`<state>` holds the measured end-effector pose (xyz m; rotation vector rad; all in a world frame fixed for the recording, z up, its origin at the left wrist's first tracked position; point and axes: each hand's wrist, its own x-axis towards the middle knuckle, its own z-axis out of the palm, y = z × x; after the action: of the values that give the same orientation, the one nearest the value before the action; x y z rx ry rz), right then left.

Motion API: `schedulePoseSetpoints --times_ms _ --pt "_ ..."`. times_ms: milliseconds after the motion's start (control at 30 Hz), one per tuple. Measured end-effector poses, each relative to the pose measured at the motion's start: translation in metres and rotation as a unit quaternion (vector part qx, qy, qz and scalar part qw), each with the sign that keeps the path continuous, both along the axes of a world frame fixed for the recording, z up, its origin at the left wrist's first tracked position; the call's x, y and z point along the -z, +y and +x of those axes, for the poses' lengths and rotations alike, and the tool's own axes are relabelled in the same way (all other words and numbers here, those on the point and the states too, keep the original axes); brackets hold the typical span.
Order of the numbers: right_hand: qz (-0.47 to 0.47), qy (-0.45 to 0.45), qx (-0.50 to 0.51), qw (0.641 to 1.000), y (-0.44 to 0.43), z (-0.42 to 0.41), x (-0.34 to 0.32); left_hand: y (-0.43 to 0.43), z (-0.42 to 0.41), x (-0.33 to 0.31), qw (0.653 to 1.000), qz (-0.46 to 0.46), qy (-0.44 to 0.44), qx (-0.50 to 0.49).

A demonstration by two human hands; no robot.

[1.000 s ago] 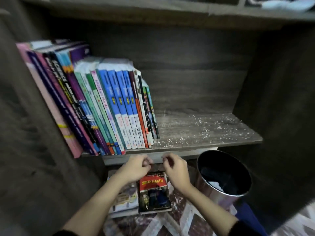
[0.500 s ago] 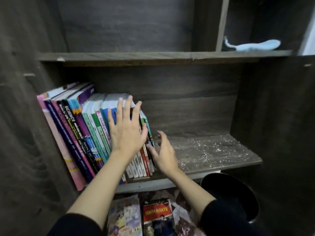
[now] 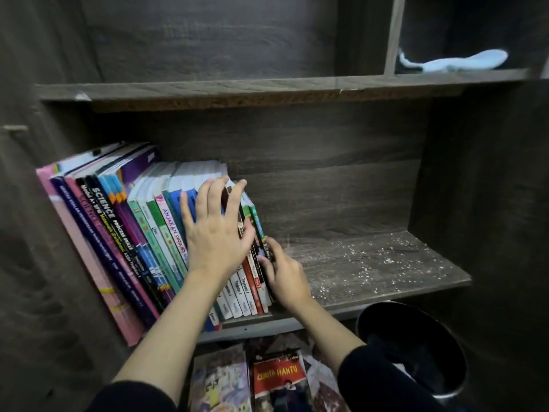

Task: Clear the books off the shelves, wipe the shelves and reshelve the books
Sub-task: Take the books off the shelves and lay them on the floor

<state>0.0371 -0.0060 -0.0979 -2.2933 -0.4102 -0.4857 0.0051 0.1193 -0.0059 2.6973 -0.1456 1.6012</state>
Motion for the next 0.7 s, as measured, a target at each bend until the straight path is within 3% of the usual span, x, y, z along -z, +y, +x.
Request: schedulePoseSetpoints --times_ms 300,700 --pt "0.005 -0.011 0.000 1.000 0.004 -0.004 -0.002 0.000 0.003 0.002 1.000 -0.004 -0.022 0.001" --pt "0.058 0.078 0.034 0.995 0.014 -0.001 -0.008 0.000 0.005 0.006 1.000 -0.021 -0.015 0.011"
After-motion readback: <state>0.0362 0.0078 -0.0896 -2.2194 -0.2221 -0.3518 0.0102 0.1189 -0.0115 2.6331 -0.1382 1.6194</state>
